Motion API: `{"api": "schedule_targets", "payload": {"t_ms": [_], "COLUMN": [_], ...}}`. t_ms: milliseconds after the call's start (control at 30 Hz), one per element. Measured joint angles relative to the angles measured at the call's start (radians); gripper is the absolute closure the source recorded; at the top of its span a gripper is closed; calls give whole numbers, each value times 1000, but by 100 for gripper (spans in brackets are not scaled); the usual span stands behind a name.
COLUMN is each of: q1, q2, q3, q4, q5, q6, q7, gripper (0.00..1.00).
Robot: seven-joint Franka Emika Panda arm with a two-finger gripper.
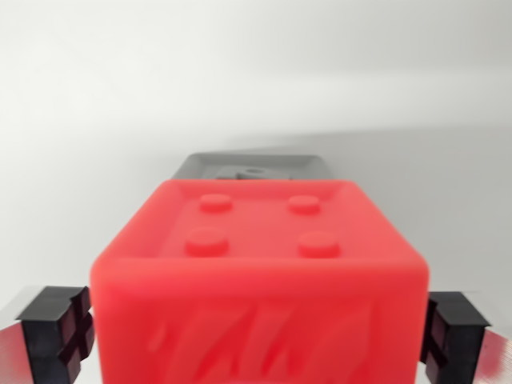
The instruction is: Destack cube
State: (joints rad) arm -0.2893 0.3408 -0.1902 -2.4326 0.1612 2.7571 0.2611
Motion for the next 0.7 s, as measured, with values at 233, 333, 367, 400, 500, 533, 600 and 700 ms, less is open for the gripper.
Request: {"api": "schedule_targets", "payload": {"t_ms": [233, 333, 367, 400, 500, 533, 600, 700], "q1": [-1, -1, -1, -1, -1, -1, -1, -1], "q2": [2, 2, 2, 2, 2, 2, 2, 2], "q3": [1, 1, 1, 1, 1, 1, 1, 1], "q4": [1, 1, 1, 1, 1, 1, 1, 1], "q5": [3, 3, 3, 3, 3, 3, 3, 3], "q6": [3, 3, 3, 3, 3, 3, 3, 3], "q7": [-3, -3, -3, -3, -3, -3, -3, -3], "gripper": [100, 100, 100, 100, 100, 100, 100, 100]}}
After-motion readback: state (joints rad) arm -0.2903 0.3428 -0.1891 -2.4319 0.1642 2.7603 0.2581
